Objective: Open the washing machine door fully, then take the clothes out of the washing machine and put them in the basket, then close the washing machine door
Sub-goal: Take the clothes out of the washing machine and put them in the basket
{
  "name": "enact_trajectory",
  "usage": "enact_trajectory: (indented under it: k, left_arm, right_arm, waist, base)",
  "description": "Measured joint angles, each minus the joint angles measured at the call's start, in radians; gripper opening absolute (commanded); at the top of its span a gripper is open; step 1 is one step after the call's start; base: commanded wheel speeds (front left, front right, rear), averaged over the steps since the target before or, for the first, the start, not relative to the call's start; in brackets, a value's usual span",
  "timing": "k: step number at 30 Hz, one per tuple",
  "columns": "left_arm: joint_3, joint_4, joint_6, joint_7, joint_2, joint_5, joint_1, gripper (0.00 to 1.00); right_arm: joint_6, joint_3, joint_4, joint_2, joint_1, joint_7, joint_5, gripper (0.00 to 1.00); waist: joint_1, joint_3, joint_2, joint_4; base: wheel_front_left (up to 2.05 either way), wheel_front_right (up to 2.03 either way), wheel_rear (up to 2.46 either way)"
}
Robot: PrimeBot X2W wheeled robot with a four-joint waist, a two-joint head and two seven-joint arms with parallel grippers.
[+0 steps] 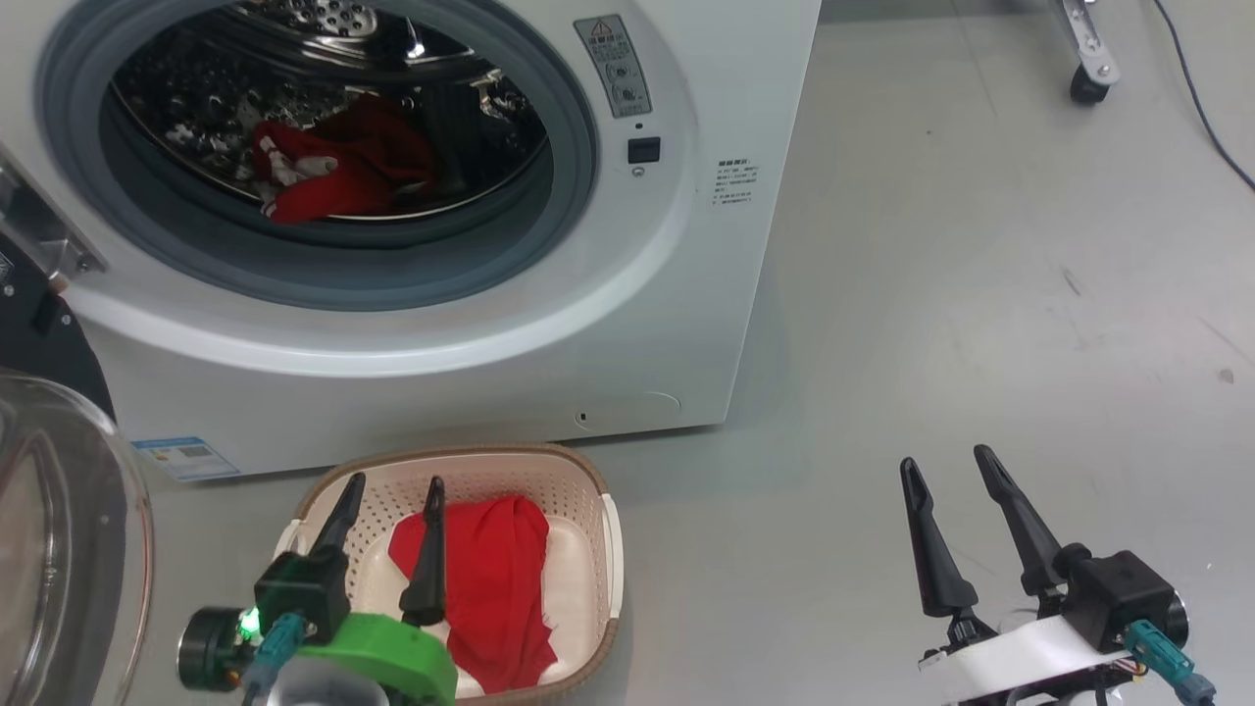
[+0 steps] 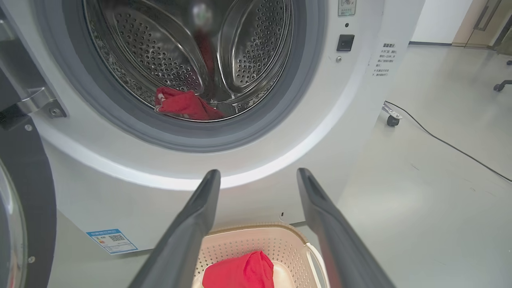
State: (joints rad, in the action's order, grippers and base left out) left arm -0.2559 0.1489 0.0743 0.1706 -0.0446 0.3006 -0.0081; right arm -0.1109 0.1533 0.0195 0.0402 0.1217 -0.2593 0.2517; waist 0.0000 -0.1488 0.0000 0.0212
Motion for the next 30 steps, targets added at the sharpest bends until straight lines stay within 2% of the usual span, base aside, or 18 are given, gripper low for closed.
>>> enact_trajectory:
  k: [9,16,30]
  left_arm:
    - [-0.004,0.041,-0.004,-0.075,0.001,0.018,-0.161,1.00]
    - [0.003,0.090,-0.027,-0.194,-0.006,0.032,-0.339,1.00]
    - [0.074,0.113,-0.056,-0.487,-0.166,0.030,-0.745,1.00]
  right_arm:
    - [-0.001,0.017,-0.056,0.000,-0.062,0.000,0.000,1.00]
    - [-0.001,0.042,-0.080,0.001,-0.114,0.000,0.007,1.00]
    - [-0.001,0.071,-0.117,0.003,-0.245,0.000,0.085,1.00]
  waist:
    - [0.0000,-0.114,0.0000,0.018]
    - [0.0000,-0.209,0.0000,0.044]
    - [0.0000,-0.401,0.0000,0.121]
  base:
    - [0.00,0.00,0.00]
    - [0.00,0.00,0.00]
    - [0.00,0.00,0.00]
